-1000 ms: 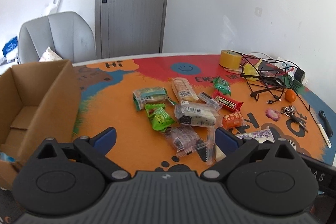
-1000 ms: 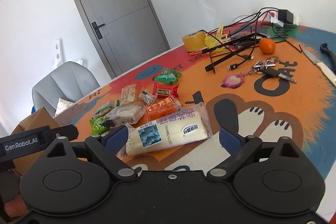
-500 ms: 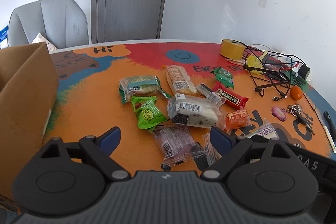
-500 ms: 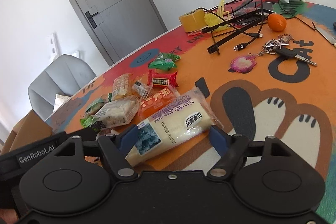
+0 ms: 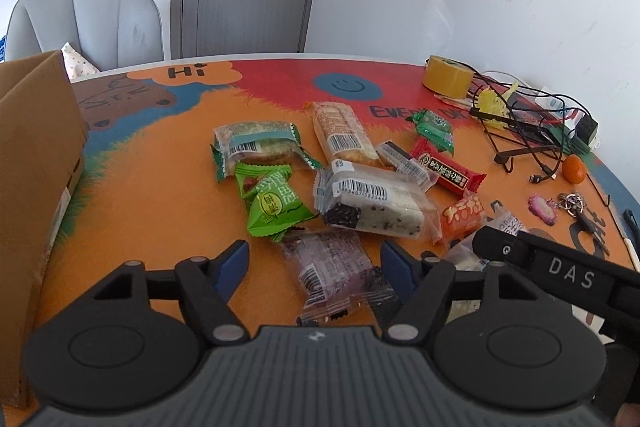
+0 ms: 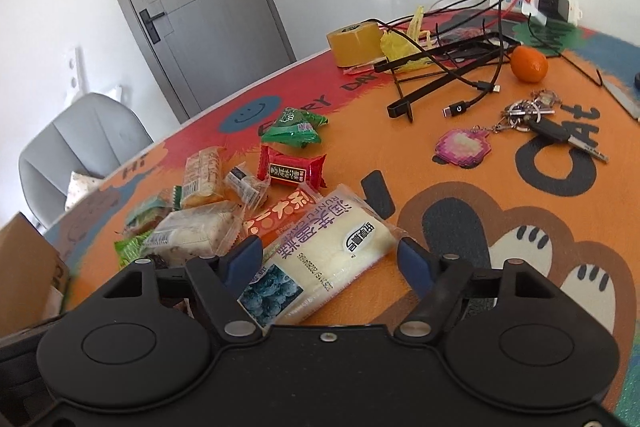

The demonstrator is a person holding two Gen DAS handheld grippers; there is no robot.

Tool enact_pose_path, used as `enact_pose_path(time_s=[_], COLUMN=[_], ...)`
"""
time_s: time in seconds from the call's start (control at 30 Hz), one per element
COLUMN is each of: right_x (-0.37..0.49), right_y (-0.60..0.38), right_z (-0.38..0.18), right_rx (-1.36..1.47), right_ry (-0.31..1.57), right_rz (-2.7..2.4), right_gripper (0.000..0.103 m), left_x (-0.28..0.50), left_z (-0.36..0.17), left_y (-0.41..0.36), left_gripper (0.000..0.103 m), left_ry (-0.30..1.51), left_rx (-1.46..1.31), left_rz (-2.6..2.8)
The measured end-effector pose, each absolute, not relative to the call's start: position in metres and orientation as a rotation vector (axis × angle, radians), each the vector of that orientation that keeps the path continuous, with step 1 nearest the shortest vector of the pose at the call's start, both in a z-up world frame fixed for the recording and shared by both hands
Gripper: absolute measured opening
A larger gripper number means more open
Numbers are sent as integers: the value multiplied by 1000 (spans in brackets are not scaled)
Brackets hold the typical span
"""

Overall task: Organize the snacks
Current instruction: 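Move both grippers back to the snacks and grasp the clear pastry with the left gripper, then grasp the white bread bag with the right gripper while the left holds the pastry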

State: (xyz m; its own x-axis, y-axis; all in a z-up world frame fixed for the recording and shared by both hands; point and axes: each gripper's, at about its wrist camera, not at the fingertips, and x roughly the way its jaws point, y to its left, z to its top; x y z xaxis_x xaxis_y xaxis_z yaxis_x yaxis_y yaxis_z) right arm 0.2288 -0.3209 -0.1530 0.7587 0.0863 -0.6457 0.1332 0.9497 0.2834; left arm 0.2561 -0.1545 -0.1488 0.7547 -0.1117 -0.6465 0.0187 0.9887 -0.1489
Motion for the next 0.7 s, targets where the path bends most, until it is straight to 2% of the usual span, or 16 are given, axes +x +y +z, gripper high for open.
enact_pose_path(time_s=[0.13, 0.2, 0.3, 0.43, 0.53, 0.7], right_x=[222, 218, 213, 209, 209, 209], right_y=[-326, -329, -333, -331, -325, -312], right_z=[-151, -150, -147, -144, -144, -152], right_rx=[322, 327, 321, 305, 312, 247], right_ry=[712, 714, 712, 713, 702, 705], right_rz=[-14, -14, -32, -54, -32, -43], right_gripper=[60, 57, 55, 57, 68, 69], left_x=[256, 255, 253, 246, 240, 232], left_z=[-152, -152, -151, -149, -145, -138], left_y=[-159, -161, -164, -161, -156, -143], left_gripper=[68, 53, 37, 34, 34, 34], left_ry=[703, 698, 700, 702, 692, 674], left_rx=[-119, -110, -88, -97, -105, -120], left_rz=[-70, -76, -85, -95, -93, -68])
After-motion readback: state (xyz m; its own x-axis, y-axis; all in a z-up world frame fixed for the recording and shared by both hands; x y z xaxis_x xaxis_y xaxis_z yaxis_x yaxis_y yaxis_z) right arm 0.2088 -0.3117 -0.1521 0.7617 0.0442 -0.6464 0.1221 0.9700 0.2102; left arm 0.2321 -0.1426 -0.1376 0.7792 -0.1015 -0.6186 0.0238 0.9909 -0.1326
